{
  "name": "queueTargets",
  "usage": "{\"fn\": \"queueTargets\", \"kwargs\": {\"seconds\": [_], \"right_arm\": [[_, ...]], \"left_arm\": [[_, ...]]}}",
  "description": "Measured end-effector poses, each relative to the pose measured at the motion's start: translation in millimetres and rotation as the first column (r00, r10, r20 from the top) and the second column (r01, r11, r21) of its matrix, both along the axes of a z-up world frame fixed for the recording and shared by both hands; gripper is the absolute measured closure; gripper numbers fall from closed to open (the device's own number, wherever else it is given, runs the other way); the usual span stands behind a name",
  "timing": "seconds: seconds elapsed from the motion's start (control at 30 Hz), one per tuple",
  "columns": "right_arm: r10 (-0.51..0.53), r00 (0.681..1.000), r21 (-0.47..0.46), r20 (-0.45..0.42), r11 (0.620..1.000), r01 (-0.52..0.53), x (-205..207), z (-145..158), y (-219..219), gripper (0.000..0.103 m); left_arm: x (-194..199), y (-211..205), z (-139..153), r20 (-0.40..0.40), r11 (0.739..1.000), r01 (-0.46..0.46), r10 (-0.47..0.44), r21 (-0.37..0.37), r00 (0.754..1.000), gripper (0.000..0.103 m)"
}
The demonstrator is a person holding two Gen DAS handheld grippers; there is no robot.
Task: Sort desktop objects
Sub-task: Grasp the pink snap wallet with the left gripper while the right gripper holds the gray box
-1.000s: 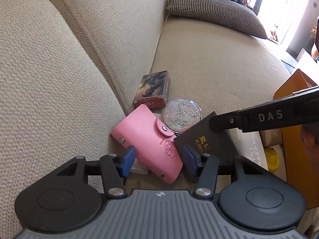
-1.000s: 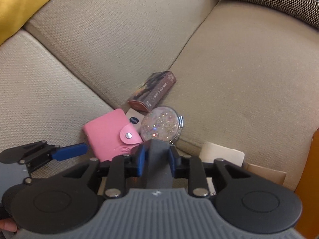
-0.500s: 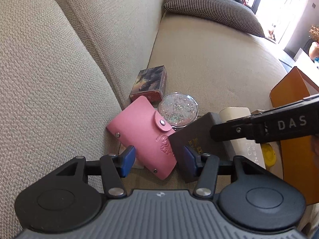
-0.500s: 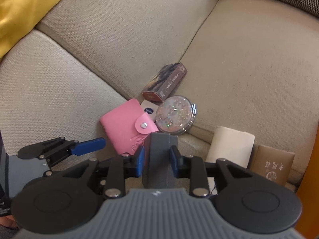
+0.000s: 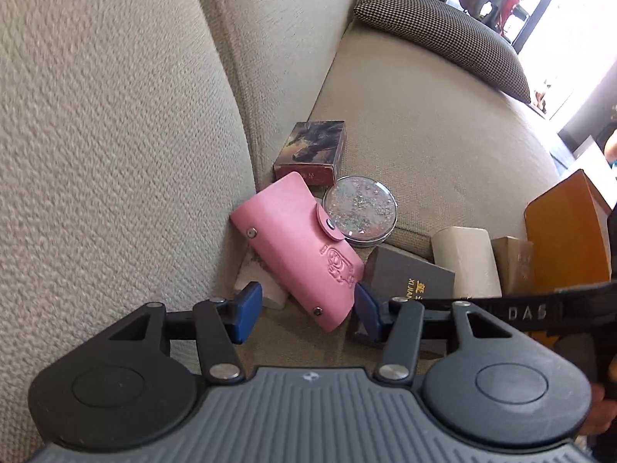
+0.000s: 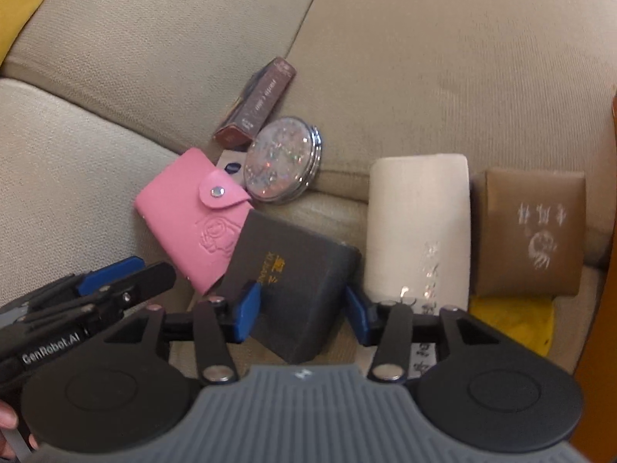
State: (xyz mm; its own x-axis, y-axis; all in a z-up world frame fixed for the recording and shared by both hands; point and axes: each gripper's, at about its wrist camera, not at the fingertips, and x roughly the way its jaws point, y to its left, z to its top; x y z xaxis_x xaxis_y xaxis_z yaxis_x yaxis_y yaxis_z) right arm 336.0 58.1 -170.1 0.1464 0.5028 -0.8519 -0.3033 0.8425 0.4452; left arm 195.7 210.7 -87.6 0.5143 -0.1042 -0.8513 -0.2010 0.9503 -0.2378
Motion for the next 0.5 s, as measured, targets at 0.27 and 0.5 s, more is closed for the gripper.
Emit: {"fn": "queueTargets", "kwargs": {"seconds": [0.27,0.5], "right_arm": [[-0.038,0.999,0.038,0.027,0.999,0.037,-2.5,8.9,-9.0,0.063],[-0.098,0.993,0.177,0.072,0.981,0.084,-1.6,33.5,-21.1,0.078]], "left_arm": [[13.3,13.0,-14.3,-0.019,0.986,-0.086,0.084,-0.141,0.996,0.041],[22.6,9.1,-24.3,-0.034,0.984,-0.126,0.123,-0.126,0.992,0.057]]}}
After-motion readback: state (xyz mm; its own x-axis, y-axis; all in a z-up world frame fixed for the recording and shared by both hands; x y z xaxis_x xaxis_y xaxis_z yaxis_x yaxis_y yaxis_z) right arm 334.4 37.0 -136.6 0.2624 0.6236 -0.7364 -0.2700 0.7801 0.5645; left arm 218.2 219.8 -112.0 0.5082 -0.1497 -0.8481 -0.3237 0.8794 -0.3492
